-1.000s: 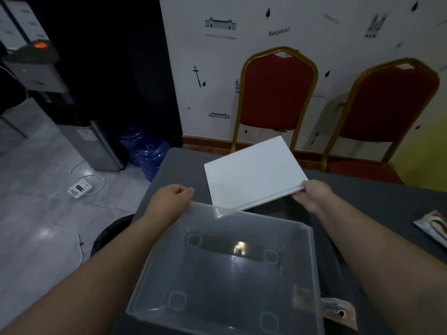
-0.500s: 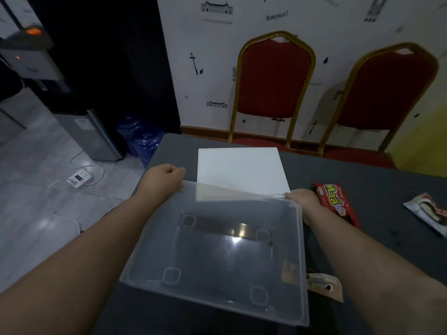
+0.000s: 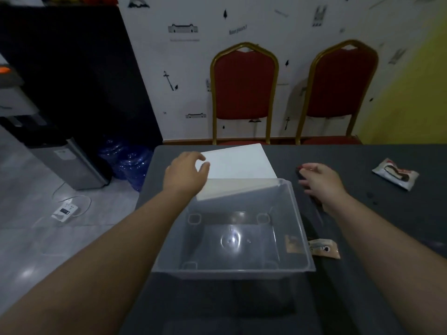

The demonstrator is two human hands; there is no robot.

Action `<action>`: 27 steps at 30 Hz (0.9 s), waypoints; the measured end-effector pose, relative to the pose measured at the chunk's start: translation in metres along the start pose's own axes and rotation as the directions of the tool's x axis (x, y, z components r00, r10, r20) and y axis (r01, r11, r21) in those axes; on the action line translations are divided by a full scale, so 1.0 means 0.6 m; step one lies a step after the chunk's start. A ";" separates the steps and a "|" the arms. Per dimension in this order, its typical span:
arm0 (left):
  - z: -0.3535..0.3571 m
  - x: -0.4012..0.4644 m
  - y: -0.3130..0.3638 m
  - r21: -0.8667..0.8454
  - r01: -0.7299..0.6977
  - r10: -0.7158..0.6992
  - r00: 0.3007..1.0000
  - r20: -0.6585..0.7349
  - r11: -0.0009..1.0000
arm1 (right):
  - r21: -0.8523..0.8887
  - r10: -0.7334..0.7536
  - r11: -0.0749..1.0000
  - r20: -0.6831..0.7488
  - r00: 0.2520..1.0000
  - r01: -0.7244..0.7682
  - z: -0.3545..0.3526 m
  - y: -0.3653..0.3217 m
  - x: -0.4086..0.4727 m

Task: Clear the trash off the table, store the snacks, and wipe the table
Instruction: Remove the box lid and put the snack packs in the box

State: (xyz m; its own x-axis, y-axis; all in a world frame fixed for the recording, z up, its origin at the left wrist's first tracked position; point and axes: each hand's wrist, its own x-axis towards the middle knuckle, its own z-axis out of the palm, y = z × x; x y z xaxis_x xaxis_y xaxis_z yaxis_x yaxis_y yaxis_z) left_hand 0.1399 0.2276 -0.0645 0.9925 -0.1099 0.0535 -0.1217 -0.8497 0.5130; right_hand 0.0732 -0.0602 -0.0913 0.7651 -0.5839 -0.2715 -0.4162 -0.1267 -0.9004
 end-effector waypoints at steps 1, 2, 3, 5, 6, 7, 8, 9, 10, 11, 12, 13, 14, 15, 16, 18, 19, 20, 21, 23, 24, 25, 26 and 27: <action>0.004 -0.003 0.022 -0.024 -0.066 0.066 0.998 0.010 0.998 | -0.001 -0.011 1.000 -0.026 1.000 0.011 -0.006 0.002 -0.008; 0.010 -0.006 0.044 -0.063 -0.117 0.119 0.992 0.030 0.991 | -0.006 -0.027 1.000 -0.051 0.998 0.026 -0.012 0.004 -0.017; 0.021 -0.010 0.071 -0.112 -0.162 0.168 0.984 0.051 0.980 | -0.006 -0.046 0.999 -0.082 0.996 0.046 -0.025 0.009 -0.025; 0.043 -0.018 0.117 -0.224 -0.192 0.217 0.972 0.093 0.956 | -0.032 -0.082 0.996 -0.118 0.990 0.079 -0.045 0.013 -0.037; 0.056 -0.024 0.148 -0.284 -0.201 0.242 0.963 0.118 0.938 | -0.049 -0.094 0.995 -0.139 0.986 0.088 -0.065 0.015 -0.041; 0.069 -0.030 0.174 -0.334 -0.200 0.259 0.956 0.141 0.921 | -0.055 -0.101 0.994 -0.155 0.983 0.094 -0.081 0.016 -0.043; 0.080 -0.035 0.199 -0.375 -0.195 0.271 0.949 0.160 0.906 | -0.056 -0.105 0.994 -0.169 0.980 0.096 -0.096 0.019 -0.042; 0.094 -0.038 0.224 -0.407 -0.190 0.282 0.943 0.178 0.893 | -0.058 -0.106 0.994 -0.184 0.977 0.096 -0.112 0.022 -0.038; 0.109 -0.041 0.253 -0.429 -0.189 0.295 0.936 0.194 0.883 | -0.064 -0.101 0.994 -0.201 0.974 0.090 -0.132 0.026 -0.029; 0.124 -0.042 0.276 -0.445 -0.182 0.300 0.930 0.213 0.877 | -0.081 -0.094 0.994 -0.210 0.973 0.078 -0.147 0.032 -0.020; 0.139 -0.041 0.298 -0.463 -0.166 0.301 0.924 0.235 0.871 | -0.105 -0.086 0.992 -0.209 0.974 0.065 -0.161 0.038 -0.009; 0.158 -0.038 0.322 -0.483 -0.133 0.290 0.920 0.266 0.865 | -0.131 -0.073 0.990 -0.197 0.978 0.047 -0.177 0.047 0.008; 0.175 -0.035 0.340 -0.495 -0.088 0.265 0.916 0.300 0.864 | -0.150 -0.056 0.988 -0.172 0.983 0.030 -0.186 0.055 0.021; 0.194 -0.030 0.357 -0.496 -0.036 0.230 0.913 0.337 0.868 | -0.165 -0.031 0.986 -0.140 0.990 0.008 -0.192 0.063 0.035; 0.215 -0.023 0.370 -0.481 0.020 0.187 0.907 0.377 0.876 | -0.173 0.000 0.985 -0.104 0.995 -0.018 -0.196 0.069 0.048; 0.263 -0.007 0.392 -0.413 0.176 0.037 0.887 0.460 0.894 | -0.204 0.064 0.977 -0.013 0.998 -0.066 -0.199 0.082 0.074; 0.284 -0.001 0.396 -0.366 0.261 -0.050 0.867 0.497 0.893 | -0.227 0.082 0.971 0.039 0.996 -0.071 -0.195 0.087 0.083; 0.303 0.003 0.399 -0.316 0.341 -0.135 0.839 0.528 0.886 | -0.245 0.093 0.967 0.091 0.991 -0.068 -0.189 0.091 0.092; 0.321 0.006 0.402 -0.272 0.402 -0.206 0.814 0.543 0.874 | -0.261 0.103 0.963 0.134 0.986 -0.065 -0.182 0.095 0.100; 0.358 0.009 0.407 -0.224 0.503 -0.318 0.772 0.550 0.835 | -0.300 0.127 0.952 0.203 0.971 -0.062 -0.172 0.105 0.122; 0.367 0.006 0.407 -0.214 0.537 -0.350 0.754 0.556 0.816 | -0.301 0.132 0.952 0.221 0.966 -0.061 -0.166 0.110 0.128; 0.377 0.003 0.407 -0.208 0.563 -0.374 0.739 0.561 0.800 | -0.297 0.133 0.953 0.238 0.962 -0.058 -0.162 0.116 0.137; 0.386 0.000 0.407 -0.198 0.577 -0.387 0.727 0.567 0.793 | -0.294 0.131 0.954 0.253 0.959 -0.053 -0.157 0.121 0.145; 0.392 -0.004 0.405 -0.193 0.567 -0.380 0.730 0.569 0.801 | -0.294 0.125 0.955 0.260 0.957 -0.045 -0.154 0.125 0.149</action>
State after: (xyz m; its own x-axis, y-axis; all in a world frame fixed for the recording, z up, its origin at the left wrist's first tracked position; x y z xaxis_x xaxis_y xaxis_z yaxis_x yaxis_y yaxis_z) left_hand 0.1054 -0.1000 -0.1413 0.7641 -0.0510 -0.6430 0.4675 -0.6431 0.6065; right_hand 0.0647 -0.1960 -0.1514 0.8081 -0.3665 -0.4611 -0.5764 -0.3306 -0.7473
